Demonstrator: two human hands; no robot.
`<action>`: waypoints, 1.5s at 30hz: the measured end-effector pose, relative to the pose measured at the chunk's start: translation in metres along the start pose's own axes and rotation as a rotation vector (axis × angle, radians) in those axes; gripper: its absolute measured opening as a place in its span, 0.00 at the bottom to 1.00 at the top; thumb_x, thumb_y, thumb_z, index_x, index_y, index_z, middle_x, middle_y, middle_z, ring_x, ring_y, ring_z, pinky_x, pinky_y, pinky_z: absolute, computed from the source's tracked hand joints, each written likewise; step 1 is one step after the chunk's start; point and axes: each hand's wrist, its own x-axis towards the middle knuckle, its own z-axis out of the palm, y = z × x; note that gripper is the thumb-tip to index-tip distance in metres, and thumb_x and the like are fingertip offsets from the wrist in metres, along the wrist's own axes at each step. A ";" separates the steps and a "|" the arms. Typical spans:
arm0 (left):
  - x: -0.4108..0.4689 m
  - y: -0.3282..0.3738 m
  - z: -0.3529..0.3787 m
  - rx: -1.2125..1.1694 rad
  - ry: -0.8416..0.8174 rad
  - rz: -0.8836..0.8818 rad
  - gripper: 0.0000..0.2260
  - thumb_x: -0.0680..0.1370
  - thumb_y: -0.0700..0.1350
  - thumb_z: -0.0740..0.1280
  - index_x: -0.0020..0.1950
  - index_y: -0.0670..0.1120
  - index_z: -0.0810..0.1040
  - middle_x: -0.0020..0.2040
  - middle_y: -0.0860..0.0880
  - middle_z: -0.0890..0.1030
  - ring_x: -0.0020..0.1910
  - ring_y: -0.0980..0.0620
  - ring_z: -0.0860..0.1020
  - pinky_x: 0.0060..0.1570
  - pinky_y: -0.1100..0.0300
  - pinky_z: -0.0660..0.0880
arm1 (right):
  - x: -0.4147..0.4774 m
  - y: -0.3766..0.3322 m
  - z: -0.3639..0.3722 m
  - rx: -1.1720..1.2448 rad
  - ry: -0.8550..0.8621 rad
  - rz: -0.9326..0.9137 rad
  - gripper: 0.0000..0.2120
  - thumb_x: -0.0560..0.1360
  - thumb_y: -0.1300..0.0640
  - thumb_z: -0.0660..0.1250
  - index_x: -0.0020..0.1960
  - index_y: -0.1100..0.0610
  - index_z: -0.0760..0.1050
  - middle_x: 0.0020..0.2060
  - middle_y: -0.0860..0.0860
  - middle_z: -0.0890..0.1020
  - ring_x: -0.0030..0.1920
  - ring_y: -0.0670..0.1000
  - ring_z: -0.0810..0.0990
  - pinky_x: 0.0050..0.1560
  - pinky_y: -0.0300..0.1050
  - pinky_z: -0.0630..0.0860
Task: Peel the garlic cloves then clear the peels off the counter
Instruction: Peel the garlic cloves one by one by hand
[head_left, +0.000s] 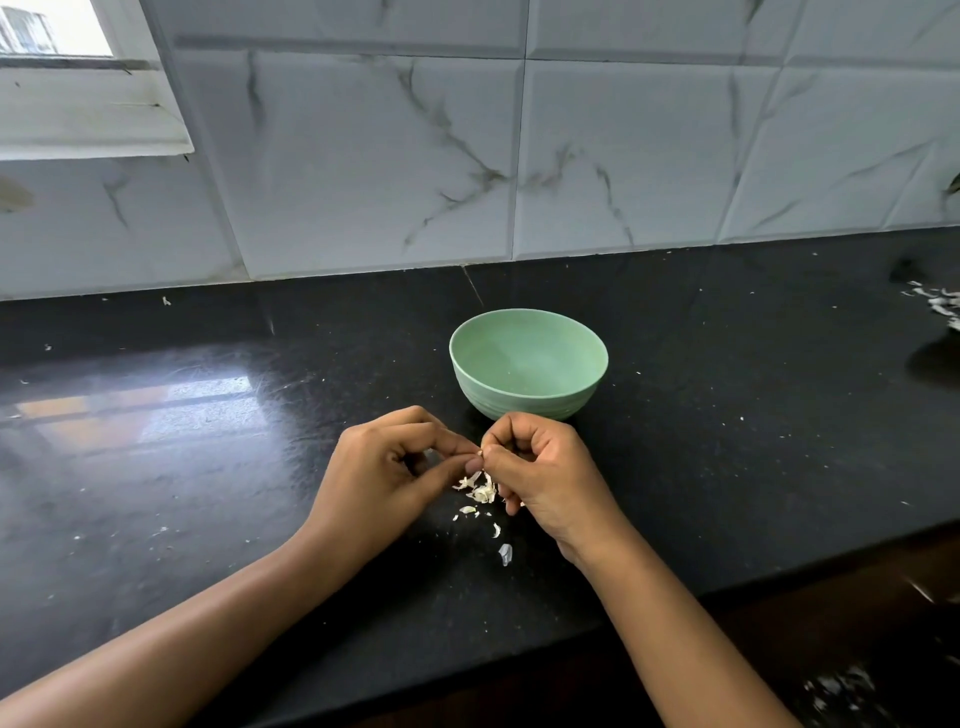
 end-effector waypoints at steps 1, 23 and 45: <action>0.000 0.000 0.000 -0.043 -0.006 -0.023 0.10 0.68 0.58 0.71 0.45 0.55 0.83 0.41 0.57 0.81 0.26 0.55 0.76 0.29 0.65 0.72 | 0.000 0.000 0.001 0.010 0.004 0.001 0.11 0.57 0.49 0.71 0.32 0.55 0.73 0.28 0.57 0.75 0.24 0.43 0.67 0.23 0.37 0.67; 0.003 -0.001 0.002 -0.336 -0.089 -0.354 0.01 0.72 0.45 0.71 0.41 0.50 0.82 0.26 0.47 0.79 0.23 0.53 0.76 0.22 0.64 0.69 | -0.006 0.000 -0.003 -0.153 0.149 -0.220 0.05 0.72 0.62 0.72 0.42 0.53 0.82 0.32 0.51 0.83 0.35 0.54 0.83 0.35 0.48 0.81; -0.003 0.000 0.003 0.100 -0.014 -0.100 0.01 0.73 0.53 0.67 0.43 0.59 0.77 0.31 0.56 0.78 0.27 0.51 0.77 0.30 0.49 0.75 | -0.002 -0.006 -0.001 0.087 -0.023 0.088 0.09 0.77 0.65 0.63 0.39 0.57 0.74 0.26 0.47 0.75 0.25 0.45 0.75 0.22 0.37 0.71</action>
